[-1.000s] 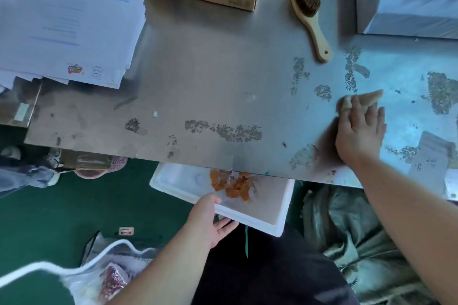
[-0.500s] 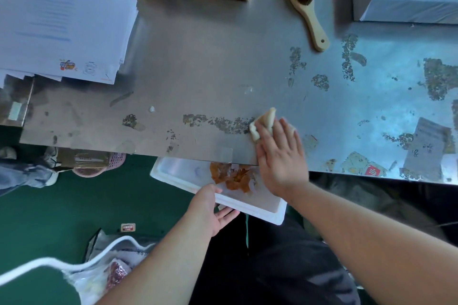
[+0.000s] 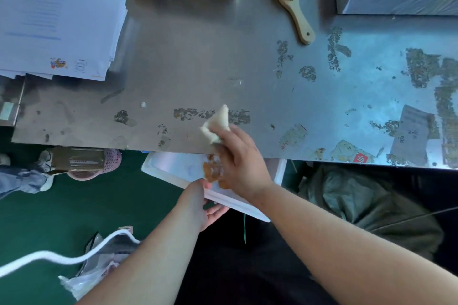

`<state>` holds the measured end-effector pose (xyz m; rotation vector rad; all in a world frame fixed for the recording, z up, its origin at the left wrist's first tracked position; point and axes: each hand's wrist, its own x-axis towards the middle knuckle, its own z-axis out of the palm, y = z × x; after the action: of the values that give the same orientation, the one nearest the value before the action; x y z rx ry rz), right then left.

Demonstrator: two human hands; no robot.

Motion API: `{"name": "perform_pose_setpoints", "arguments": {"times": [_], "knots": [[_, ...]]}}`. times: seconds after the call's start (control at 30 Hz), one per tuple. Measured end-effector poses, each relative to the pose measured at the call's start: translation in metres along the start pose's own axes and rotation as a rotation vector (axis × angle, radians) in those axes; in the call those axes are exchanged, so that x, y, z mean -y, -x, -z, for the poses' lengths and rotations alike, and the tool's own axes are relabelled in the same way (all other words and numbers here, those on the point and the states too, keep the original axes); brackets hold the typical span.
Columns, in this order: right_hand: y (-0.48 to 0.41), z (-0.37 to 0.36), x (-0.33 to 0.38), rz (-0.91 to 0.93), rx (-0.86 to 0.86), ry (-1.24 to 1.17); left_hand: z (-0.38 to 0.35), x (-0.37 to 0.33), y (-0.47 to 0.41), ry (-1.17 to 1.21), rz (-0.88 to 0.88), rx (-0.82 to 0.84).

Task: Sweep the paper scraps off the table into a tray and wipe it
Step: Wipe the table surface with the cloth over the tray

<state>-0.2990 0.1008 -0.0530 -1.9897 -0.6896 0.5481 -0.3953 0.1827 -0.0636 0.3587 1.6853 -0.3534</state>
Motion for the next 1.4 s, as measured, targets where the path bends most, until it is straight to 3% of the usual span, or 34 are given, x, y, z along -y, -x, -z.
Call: {"name": "perform_pose_setpoints", "arguments": {"times": [0.1, 0.2, 0.3, 0.47, 0.73, 0.97, 1.4], "knots": [[-0.006, 0.055, -0.006, -0.173, -0.292, -0.005, 0.001, 0.003, 0.004, 0.019, 0.010, 0.002], [0.002, 0.121, -0.039, -0.296, -0.555, 0.203, 0.002, 0.005, 0.009, 0.022, 0.004, 0.027], [0.022, 0.171, -0.083, -0.491, -0.646, 0.428, 0.002, 0.006, 0.009, 0.021, -0.006, 0.023], [0.039, 0.170, -0.117, -0.666, -0.391, 0.559, 0.003, 0.006, 0.008, 0.036, -0.016, 0.035], [0.003, 0.066, -0.070, -0.635, -0.314, 0.564, 0.009, 0.004, 0.004, 0.074, -0.017, 0.056], [-0.016, 0.019, -0.042, -0.607, -0.250, 0.589, 0.031, -0.006, -0.010, 0.100, -0.037, 0.045], [-0.104, -0.099, 0.022, 0.020, 0.129, 0.630, 0.064, -0.022, -0.012, 0.067, -0.032, 0.041]]}}
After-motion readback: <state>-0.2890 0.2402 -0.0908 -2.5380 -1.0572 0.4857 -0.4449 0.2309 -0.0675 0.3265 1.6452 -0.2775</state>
